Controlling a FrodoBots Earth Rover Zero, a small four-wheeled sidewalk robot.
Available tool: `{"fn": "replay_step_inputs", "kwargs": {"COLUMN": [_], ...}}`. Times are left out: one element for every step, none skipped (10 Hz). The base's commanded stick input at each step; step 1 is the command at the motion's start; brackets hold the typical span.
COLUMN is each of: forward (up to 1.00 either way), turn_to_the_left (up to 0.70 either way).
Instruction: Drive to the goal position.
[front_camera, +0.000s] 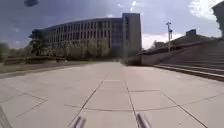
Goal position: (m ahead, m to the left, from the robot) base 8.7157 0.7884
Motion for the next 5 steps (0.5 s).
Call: {"fn": "replay_step_inputs", "kwargs": {"forward": [0.7,0.7,0.7,0.7,0.7], "turn_to_the_left": [0.0,-0.22,-0.27,-0.27,-0.17]}}
